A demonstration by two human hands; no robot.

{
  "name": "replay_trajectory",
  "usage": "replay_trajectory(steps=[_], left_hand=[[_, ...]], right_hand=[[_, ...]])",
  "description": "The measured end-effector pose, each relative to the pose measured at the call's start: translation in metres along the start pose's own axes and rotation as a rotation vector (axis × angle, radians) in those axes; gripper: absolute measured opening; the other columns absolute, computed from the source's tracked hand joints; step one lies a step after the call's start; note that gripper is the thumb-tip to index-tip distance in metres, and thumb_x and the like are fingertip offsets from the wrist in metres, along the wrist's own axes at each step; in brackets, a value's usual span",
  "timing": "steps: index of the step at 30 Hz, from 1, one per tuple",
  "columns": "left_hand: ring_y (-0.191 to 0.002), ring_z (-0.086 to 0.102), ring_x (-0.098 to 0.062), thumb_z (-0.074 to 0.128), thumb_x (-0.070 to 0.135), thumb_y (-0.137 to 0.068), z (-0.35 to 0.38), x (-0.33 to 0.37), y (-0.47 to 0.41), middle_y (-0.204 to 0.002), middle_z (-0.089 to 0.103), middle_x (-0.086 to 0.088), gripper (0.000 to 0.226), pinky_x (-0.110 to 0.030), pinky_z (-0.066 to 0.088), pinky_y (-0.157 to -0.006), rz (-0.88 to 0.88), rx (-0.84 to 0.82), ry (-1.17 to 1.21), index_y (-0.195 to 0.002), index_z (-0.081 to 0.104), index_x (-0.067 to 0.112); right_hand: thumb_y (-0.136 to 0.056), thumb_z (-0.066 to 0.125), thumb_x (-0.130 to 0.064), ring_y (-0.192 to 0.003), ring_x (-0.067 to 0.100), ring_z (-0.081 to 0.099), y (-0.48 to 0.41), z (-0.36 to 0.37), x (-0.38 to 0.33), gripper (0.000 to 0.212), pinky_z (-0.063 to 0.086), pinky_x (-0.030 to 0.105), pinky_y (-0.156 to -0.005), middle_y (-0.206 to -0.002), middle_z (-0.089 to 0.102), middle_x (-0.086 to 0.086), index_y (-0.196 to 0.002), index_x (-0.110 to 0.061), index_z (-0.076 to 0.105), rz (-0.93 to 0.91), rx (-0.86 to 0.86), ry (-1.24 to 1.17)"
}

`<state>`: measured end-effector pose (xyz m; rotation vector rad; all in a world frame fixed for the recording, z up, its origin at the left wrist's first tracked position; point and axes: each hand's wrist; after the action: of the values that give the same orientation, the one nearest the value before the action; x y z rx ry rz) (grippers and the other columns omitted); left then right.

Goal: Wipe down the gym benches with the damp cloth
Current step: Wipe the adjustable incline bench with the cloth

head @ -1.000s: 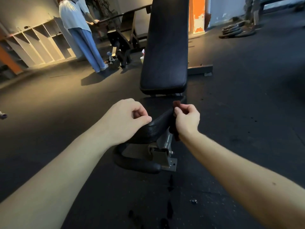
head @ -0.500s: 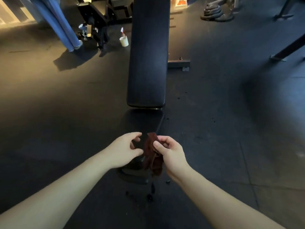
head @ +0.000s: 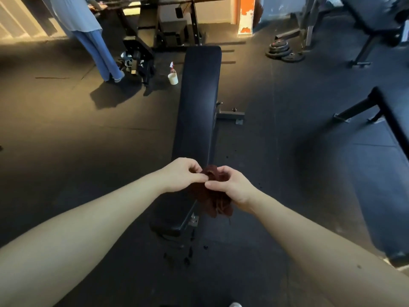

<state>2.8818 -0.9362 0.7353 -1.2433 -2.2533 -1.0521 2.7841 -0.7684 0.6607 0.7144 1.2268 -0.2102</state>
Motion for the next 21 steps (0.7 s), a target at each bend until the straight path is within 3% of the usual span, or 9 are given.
replay_trajectory(steps=[4,6,10,13,17,21], left_hand=[[-0.076,0.063,-0.009,0.076,0.036,-0.088,-0.012,0.027,-0.018,-0.087,0.068,0.003,0.022,-0.024,0.046,-0.069,0.024,-0.022,-0.025,-0.091,0.068,0.016],[-0.072,0.063,-0.009,0.076,0.032,-0.088,-0.016,0.027,-0.038,-0.084,0.068,0.002,0.018,-0.024,0.048,-0.066,0.019,0.005,-0.001,-0.089,0.066,0.016],[-0.068,0.062,-0.008,0.074,0.024,-0.089,-0.029,0.022,-0.092,-0.082,0.067,0.002,0.014,-0.022,0.048,-0.061,-0.023,0.053,0.057,-0.092,0.064,0.015],[-0.072,0.064,-0.012,0.073,0.023,-0.089,-0.045,0.017,-0.150,-0.084,0.069,0.000,0.013,-0.026,0.051,-0.065,-0.056,0.114,0.131,-0.094,0.064,0.016],[-0.079,0.071,-0.015,0.075,0.022,-0.088,-0.071,0.016,-0.235,-0.086,0.074,-0.001,0.014,-0.029,0.056,-0.070,-0.100,0.169,0.280,-0.097,0.065,0.020],[-0.082,0.069,-0.014,0.074,0.025,-0.090,-0.106,0.029,-0.300,-0.087,0.073,0.001,0.014,-0.027,0.052,-0.073,-0.133,0.196,0.333,-0.100,0.065,0.023]], right_hand=[[-0.093,0.070,-0.013,-0.085,0.017,0.074,-0.010,-0.037,-0.033,0.010,0.058,0.031,-0.075,-0.093,0.078,0.004,-0.100,-0.017,0.076,-0.064,-0.011,0.270],[-0.096,0.064,-0.010,-0.081,0.016,0.072,-0.029,-0.051,-0.047,0.016,0.057,0.031,-0.071,-0.092,0.078,0.008,-0.100,-0.017,0.077,-0.073,0.013,0.338],[-0.090,0.057,0.000,-0.091,0.024,0.075,-0.090,-0.082,-0.069,0.035,0.061,0.037,-0.085,-0.093,0.079,0.000,-0.102,-0.024,0.080,-0.062,0.076,0.467],[-0.093,0.060,-0.002,-0.085,0.022,0.074,-0.148,-0.100,-0.091,0.028,0.060,0.032,-0.077,-0.091,0.078,0.001,-0.103,-0.021,0.078,-0.068,0.097,0.554],[-0.094,0.069,-0.012,-0.078,0.016,0.067,-0.227,-0.115,-0.122,0.009,0.052,0.020,-0.059,-0.088,0.073,-0.001,-0.104,-0.012,0.069,-0.014,0.211,0.481],[-0.088,0.076,-0.016,-0.094,0.012,0.067,-0.291,-0.131,-0.156,0.038,0.055,0.021,-0.075,-0.107,0.070,-0.002,-0.121,-0.017,0.058,0.112,0.109,0.461]])
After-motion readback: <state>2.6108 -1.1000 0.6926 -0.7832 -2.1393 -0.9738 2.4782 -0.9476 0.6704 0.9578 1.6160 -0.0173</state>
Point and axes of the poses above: each hand's wrist, its own y-axis away from the middle knuckle, its own z-axis out of the palm, x = y × z
